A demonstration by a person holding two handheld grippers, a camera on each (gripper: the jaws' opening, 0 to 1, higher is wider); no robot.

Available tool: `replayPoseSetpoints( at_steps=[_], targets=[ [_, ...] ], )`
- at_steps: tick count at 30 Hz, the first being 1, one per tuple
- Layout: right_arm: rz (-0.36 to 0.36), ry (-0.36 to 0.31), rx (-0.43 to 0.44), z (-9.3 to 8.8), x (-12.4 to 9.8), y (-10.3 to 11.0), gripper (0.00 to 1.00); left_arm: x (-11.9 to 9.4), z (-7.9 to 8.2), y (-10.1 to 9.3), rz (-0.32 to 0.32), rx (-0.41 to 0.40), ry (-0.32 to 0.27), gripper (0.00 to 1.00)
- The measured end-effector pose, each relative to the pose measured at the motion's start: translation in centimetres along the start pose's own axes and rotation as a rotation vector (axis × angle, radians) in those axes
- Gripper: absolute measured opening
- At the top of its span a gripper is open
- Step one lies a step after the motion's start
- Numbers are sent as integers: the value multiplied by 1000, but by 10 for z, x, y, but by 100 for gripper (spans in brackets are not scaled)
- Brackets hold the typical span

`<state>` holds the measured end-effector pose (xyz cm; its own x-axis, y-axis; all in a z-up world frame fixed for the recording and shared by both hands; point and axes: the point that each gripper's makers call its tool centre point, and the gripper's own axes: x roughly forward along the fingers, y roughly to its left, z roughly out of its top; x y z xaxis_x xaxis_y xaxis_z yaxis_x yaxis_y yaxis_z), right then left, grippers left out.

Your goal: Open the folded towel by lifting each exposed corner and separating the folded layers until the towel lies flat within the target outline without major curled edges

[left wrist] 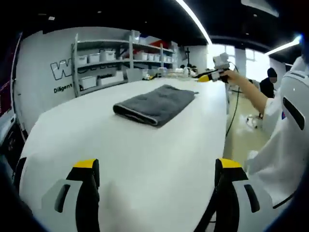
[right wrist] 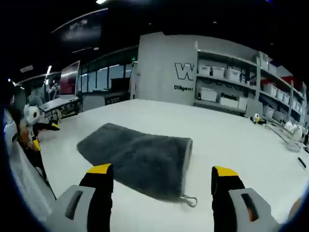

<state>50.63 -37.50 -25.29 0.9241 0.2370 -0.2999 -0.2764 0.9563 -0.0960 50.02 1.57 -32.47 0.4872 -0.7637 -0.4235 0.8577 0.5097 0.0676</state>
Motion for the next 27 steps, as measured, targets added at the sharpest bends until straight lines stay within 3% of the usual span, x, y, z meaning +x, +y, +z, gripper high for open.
replayPoseSetpoints(
  at_steps=[2,4,6,9,13,15,17,18,19,20,22,24,27],
  targets=[
    [3,-5,-79,-2,-21,30,100,16,12,-7,-43,71,14,97],
    [7,20,-132,-11,-36,52,99,29,20,-11,-64,125,26,94],
    [-12,31,-150,-21,-46,70,99,40,28,-13,-77,146,37,93],
    [-43,83,-122,-44,-57,83,99,54,41,-3,-49,255,60,90],
    [-163,95,-54,-67,-70,82,99,76,68,17,43,537,89,81],
    [-215,56,-29,-69,-76,81,99,91,76,15,33,759,121,62],
    [-220,1,9,-66,-80,83,99,105,73,-2,-71,972,153,29],
    [-213,-30,21,-62,-81,85,99,111,68,-10,-108,1025,176,19],
    [-209,-48,24,-60,-82,86,99,115,66,-13,-123,1051,192,17],
    [-202,-59,22,-59,-84,88,99,123,64,-15,-108,1040,211,20],
    [-190,-68,18,-58,-88,92,99,129,55,-18,-141,1100,264,27],
    [-190,-76,6,-57,-93,94,99,134,43,-17,-167,1151,344,27],
    [-208,-87,7,-59,-103,91,99,138,46,-15,-155,1173,353,24]
  ],
)
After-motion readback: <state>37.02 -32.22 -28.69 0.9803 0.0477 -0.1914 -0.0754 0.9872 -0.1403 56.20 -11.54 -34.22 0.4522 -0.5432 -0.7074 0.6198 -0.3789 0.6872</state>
